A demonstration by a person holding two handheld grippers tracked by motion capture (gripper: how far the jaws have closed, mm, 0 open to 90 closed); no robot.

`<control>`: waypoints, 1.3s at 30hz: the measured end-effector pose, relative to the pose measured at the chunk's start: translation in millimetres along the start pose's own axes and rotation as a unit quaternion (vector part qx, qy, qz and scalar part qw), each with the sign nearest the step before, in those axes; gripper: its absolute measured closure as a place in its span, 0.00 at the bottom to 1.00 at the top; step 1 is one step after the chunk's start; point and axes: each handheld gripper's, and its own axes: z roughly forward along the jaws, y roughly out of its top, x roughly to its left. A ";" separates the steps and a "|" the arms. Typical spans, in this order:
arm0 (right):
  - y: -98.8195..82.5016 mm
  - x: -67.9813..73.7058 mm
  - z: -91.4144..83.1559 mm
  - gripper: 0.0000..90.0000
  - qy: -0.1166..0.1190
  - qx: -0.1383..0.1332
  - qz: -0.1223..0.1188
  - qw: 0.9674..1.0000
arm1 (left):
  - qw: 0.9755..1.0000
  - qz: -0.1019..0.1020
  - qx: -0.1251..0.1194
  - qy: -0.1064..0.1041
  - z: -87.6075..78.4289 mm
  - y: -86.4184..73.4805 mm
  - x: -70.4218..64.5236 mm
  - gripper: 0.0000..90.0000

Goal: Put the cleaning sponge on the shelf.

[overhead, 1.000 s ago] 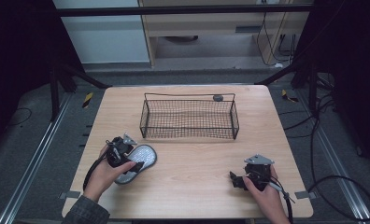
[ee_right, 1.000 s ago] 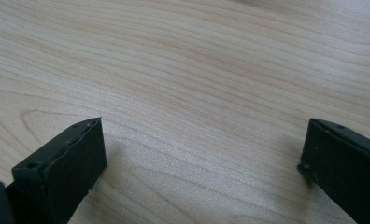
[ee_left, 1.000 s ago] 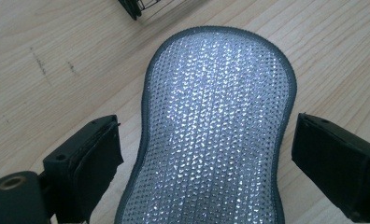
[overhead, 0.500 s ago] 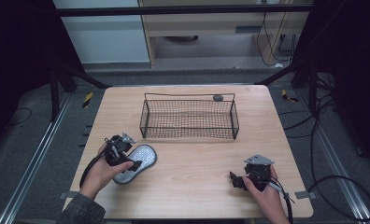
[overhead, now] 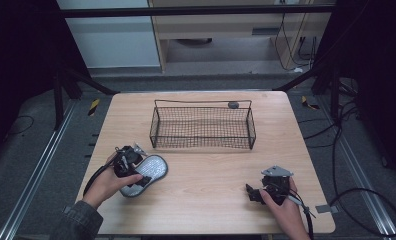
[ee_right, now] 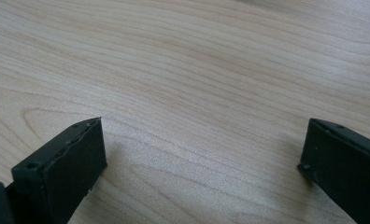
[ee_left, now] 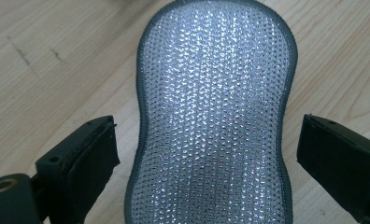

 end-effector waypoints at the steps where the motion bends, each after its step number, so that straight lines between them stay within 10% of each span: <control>1: 0.1 0.0 0.0 0.00 0.000 0.000 0.000 1.000 | 1.000 0.003 0.004 0.000 2.0 -0.2 -0.5 0.05; 25: -0.1 0.1 -0.8 0.00 0.004 0.003 -0.004 1.000 | 0.999 0.005 0.044 -0.025 30.1 -1.8 5.4 0.03; 39: -0.4 -0.1 -0.6 0.00 0.005 0.002 -0.008 1.000 | 1.000 -0.003 0.006 -0.018 12.9 -4.0 9.4 0.08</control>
